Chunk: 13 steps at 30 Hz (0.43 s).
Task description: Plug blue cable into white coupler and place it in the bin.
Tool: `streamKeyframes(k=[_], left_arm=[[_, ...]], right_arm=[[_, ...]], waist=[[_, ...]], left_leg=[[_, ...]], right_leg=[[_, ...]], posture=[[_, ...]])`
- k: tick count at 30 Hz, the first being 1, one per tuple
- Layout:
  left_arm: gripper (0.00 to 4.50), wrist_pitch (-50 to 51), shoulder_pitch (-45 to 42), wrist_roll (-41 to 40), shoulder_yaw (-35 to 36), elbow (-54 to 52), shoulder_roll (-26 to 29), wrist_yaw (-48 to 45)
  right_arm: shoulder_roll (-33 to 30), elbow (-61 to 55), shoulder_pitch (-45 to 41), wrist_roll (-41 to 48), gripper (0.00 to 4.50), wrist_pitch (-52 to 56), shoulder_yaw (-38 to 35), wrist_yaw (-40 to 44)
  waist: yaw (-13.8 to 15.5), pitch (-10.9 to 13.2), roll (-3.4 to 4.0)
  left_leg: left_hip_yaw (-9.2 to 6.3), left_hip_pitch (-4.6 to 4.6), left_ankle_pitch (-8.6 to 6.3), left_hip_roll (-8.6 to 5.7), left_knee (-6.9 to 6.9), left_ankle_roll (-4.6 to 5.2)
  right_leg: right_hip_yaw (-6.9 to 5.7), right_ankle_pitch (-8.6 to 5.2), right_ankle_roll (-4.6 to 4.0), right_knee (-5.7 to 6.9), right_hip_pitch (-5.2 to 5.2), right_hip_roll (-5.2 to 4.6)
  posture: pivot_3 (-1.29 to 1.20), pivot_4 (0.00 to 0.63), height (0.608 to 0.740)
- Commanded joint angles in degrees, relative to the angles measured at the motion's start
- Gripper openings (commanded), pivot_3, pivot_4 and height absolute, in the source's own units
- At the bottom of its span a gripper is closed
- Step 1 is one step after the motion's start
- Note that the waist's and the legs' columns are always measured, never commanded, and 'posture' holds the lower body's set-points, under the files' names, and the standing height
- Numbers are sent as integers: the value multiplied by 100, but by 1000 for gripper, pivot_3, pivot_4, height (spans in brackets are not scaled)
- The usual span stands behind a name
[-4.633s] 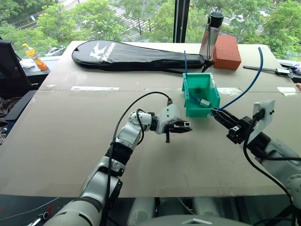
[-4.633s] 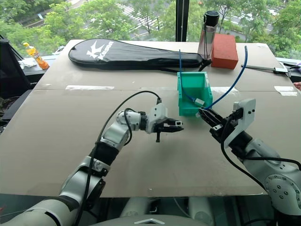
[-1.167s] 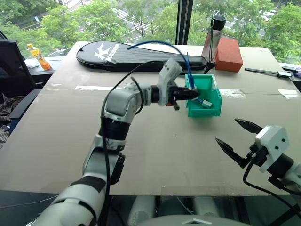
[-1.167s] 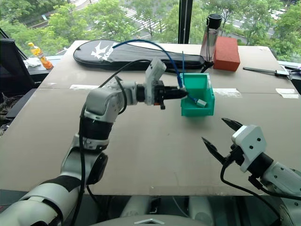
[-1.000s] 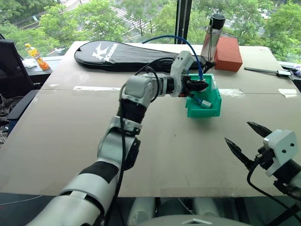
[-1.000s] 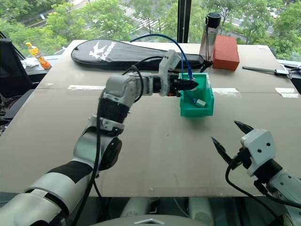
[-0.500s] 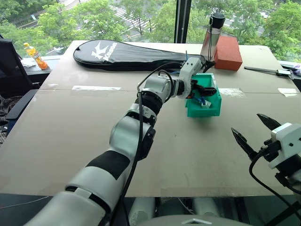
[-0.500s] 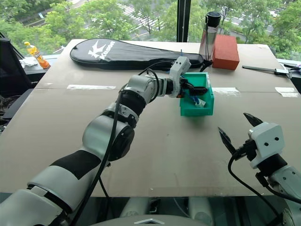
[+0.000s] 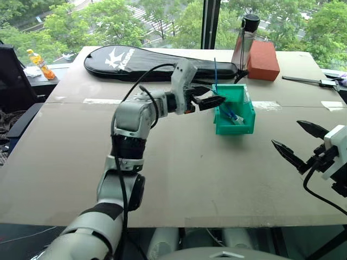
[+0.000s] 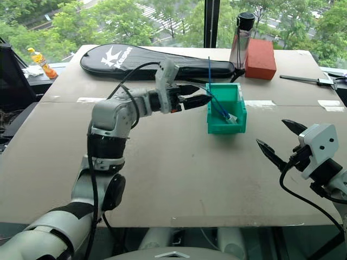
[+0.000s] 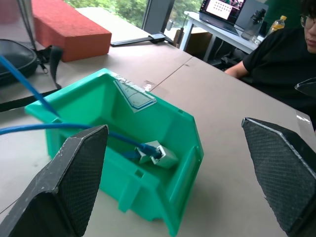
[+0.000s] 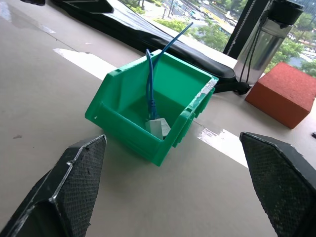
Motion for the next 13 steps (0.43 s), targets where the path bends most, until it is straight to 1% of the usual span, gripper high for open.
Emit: streamKeyframes(k=[1, 4, 7, 9, 13], left_arm=[[4441, -472, 806, -305, 274, -1075, 430, -285], [4441, -1032, 2069, -203, 361, -1704, 1021, -551], [4441, -1525, 3386, -326, 808, -1987, 1543, -930], [4441, -1708, 3909, -400, 1027, -2025, 1732, -999], [4441, -2019, 4711, -403, 1308, -2034, 1948, -1053]], right_arm=[[-151, 69, 74, -23, 4301, -180, -102, 204], [-249, 290, 289, 17, 4301, -267, -291, 466], [-406, 491, 675, -49, 4301, -336, -472, 789], [-530, 624, 860, -113, 4301, -415, -549, 958], [-707, 887, 994, -151, 4301, -491, -621, 1234]], waist=[[-2, 0, 0], [7, -1, 1], [4, 0, 0], [26, 2, 0], [31, 1, 2]], left_leg=[[1, 2, 0, 0, 0, 0], [1, 1, 0, -2, 1, 0], [4, 2, -1, -1, 0, 0], [0, 0, -2, 1, 0, 1], [-5, 10, -1, 0, 9, 0]], right_leg=[[2, -1, -3, 0, 1, -1], [2, -2, -5, 0, 3, -8], [12, -3, -6, -4, 3, -12], [10, -4, -7, -4, 2, -41], [-6, -10, 5, -4, 10, -58]], posture=[[0, 150, 740], [0, 150, 740], [0, 150, 740], [0, 150, 740], [0, 150, 740]])
